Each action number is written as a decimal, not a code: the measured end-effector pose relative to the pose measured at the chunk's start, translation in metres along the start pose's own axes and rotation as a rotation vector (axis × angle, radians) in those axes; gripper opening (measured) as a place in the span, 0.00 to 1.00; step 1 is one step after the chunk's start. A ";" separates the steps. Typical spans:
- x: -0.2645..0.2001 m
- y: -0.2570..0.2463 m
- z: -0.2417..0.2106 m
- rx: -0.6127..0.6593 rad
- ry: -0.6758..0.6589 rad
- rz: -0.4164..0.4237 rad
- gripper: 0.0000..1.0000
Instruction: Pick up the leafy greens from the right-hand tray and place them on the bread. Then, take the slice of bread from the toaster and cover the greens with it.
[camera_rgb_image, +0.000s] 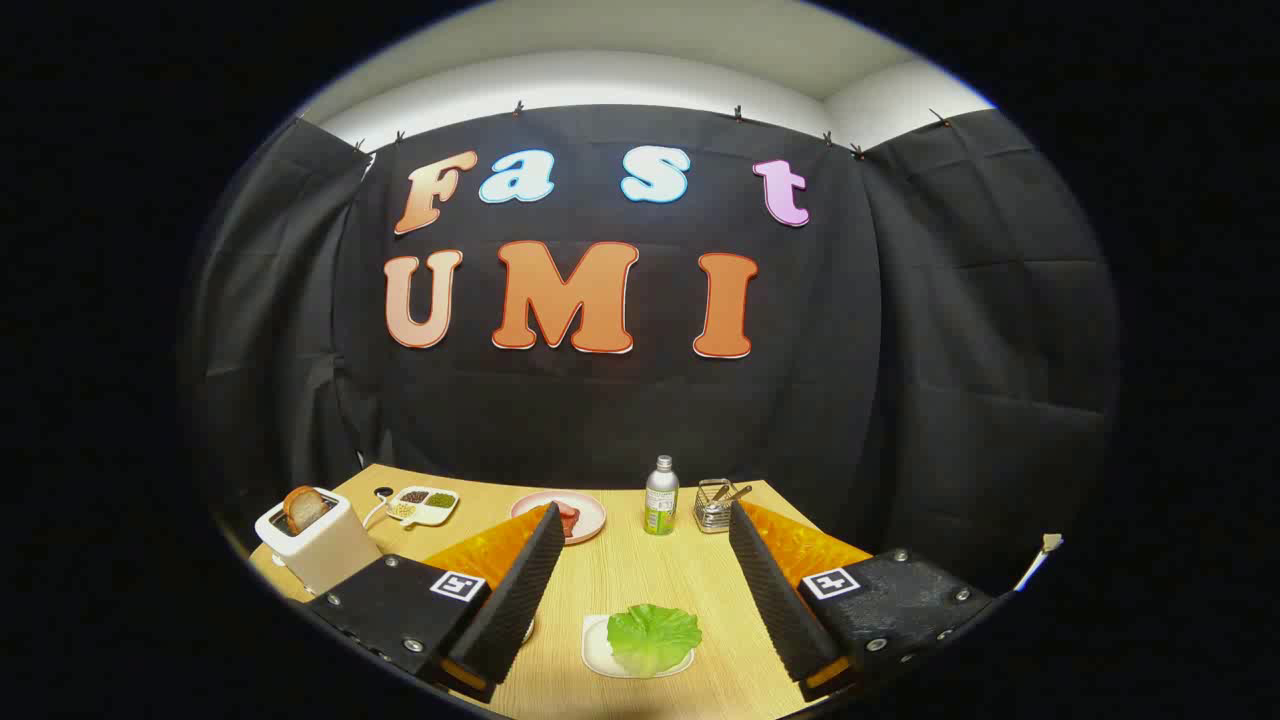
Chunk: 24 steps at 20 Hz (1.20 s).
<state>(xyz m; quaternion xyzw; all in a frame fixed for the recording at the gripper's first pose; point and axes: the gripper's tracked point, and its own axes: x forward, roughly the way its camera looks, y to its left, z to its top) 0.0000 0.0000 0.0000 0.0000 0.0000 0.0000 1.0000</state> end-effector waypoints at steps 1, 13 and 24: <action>0.000 0.001 0.000 -0.002 0.003 0.002 0.99; 0.020 0.018 -0.026 -0.036 0.103 0.051 0.99; 0.065 0.022 -0.125 -0.065 0.390 0.055 1.00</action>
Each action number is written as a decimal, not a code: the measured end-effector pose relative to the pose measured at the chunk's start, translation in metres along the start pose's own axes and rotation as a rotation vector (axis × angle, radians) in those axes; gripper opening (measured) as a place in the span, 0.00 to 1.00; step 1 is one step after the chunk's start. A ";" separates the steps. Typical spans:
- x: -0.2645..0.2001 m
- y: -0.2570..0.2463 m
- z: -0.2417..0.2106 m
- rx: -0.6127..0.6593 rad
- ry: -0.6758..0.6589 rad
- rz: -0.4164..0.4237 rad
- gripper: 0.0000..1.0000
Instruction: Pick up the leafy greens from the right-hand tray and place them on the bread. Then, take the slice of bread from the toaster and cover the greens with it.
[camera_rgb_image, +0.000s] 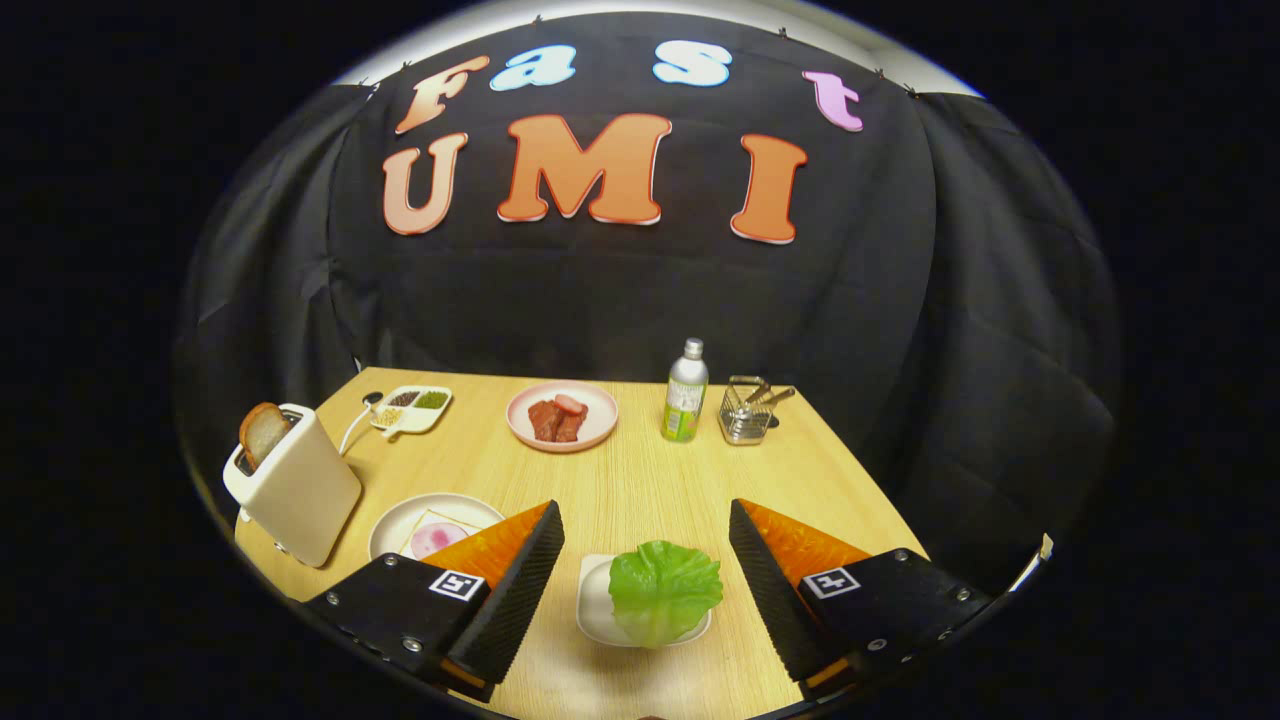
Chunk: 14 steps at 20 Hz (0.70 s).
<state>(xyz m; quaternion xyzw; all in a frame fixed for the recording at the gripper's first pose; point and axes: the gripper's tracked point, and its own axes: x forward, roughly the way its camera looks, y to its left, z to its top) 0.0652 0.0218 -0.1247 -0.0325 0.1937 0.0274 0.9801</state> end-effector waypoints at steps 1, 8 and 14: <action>0.009 -0.001 -0.010 -0.001 0.033 -0.005 1.00; 0.057 -0.007 -0.076 0.012 0.262 -0.017 1.00; 0.081 -0.004 -0.113 0.027 0.468 0.013 1.00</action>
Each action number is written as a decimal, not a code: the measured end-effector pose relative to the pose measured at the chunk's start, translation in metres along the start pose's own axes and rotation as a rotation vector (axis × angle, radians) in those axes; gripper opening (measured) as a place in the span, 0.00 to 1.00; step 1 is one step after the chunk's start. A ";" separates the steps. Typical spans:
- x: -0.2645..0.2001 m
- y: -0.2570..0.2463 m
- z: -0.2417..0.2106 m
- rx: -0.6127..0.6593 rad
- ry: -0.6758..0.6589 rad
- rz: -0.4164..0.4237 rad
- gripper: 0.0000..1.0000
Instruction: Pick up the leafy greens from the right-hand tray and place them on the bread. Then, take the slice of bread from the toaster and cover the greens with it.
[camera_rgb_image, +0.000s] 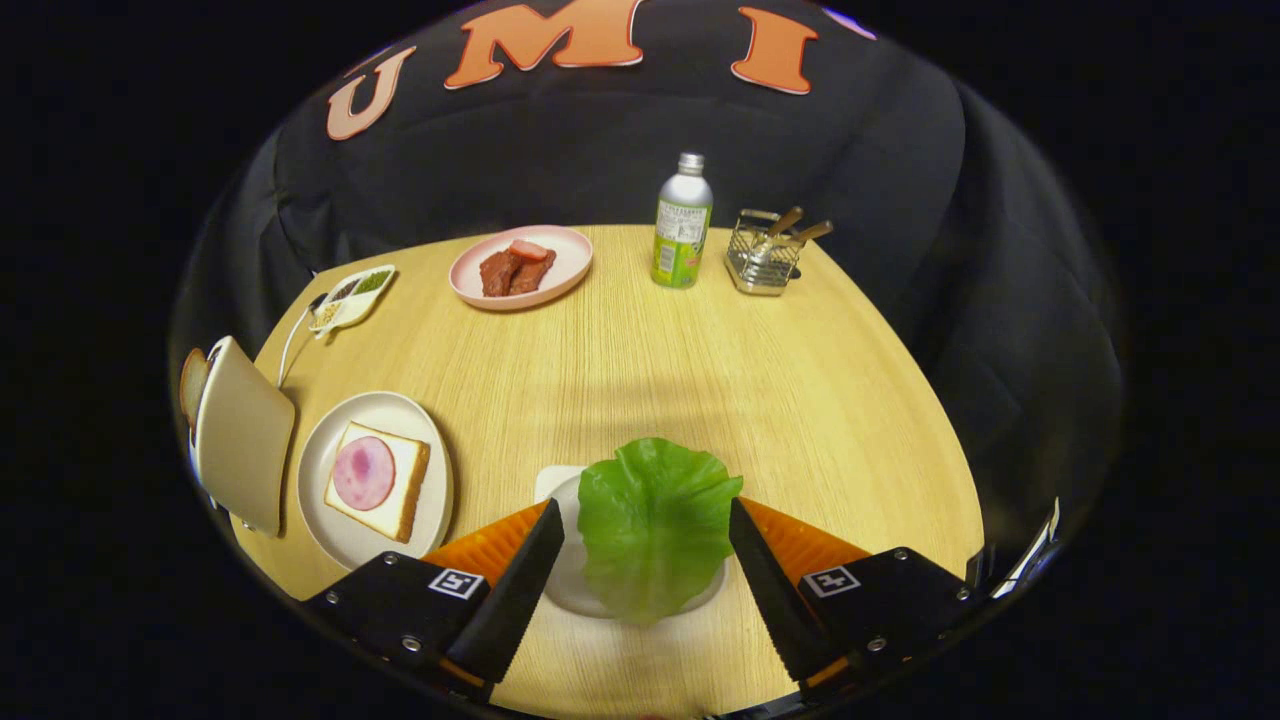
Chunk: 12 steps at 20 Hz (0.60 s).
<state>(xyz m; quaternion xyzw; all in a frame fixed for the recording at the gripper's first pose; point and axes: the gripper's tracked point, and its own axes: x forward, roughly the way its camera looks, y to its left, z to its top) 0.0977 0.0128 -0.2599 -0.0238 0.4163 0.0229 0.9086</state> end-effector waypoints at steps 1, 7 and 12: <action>0.004 0.002 -0.004 0.006 0.041 0.017 1.00; 0.031 -0.003 -0.030 0.009 0.241 0.011 1.00; 0.047 -0.002 -0.044 -0.024 0.326 0.005 1.00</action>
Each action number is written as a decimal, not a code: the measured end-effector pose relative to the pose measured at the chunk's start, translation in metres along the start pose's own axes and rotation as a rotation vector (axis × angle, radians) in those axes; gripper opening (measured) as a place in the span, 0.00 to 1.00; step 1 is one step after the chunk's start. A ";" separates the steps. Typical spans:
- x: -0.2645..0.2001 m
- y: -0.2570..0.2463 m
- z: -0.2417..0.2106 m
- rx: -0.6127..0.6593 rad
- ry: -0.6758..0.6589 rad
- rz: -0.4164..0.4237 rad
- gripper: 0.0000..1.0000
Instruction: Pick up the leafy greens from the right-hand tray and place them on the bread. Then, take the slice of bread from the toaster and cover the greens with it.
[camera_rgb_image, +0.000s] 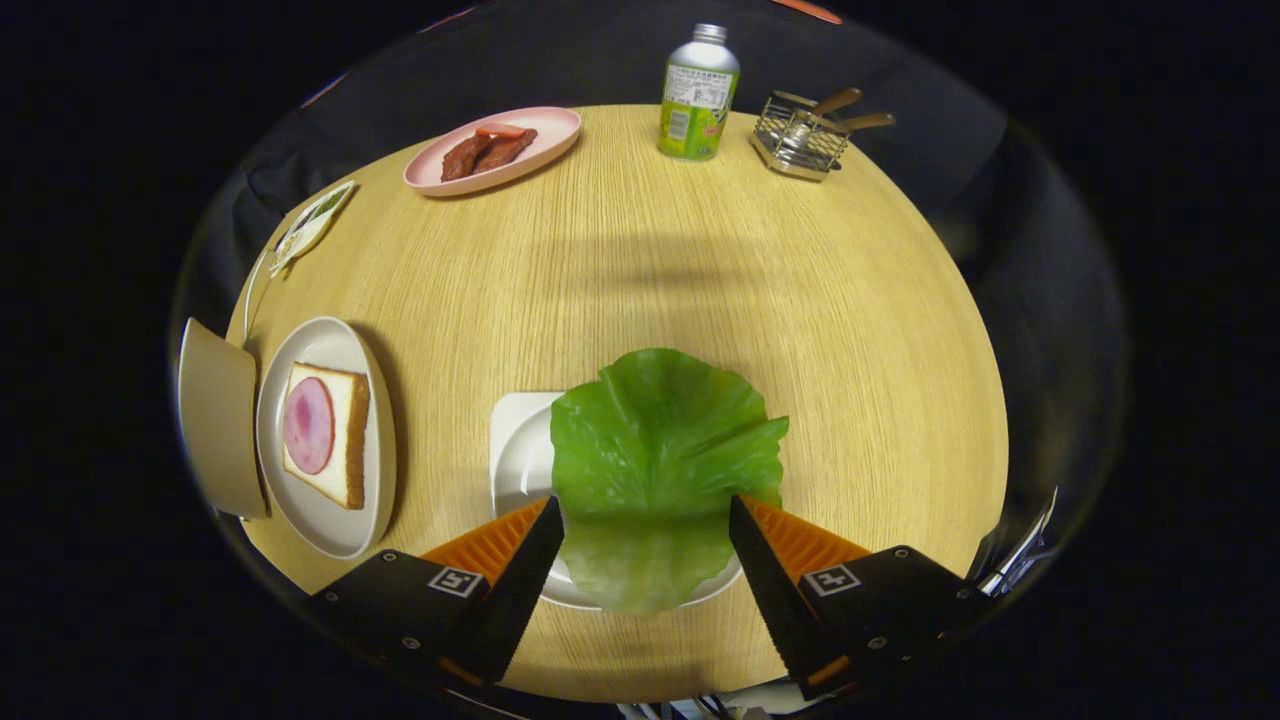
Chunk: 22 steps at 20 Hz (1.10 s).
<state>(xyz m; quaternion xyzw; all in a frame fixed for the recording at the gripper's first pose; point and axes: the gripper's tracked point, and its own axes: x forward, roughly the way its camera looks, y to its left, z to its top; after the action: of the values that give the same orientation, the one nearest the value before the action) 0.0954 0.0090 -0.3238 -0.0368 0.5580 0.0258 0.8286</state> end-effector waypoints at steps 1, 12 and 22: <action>0.002 0.000 0.001 -0.001 0.011 0.000 1.00; 0.011 -0.006 0.000 0.116 0.065 0.029 0.48; -0.003 -0.022 0.009 0.139 0.021 0.017 0.01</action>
<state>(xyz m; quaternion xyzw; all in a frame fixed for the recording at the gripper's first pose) 0.1045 -0.0120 -0.3169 0.0251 0.5673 -0.0064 0.8231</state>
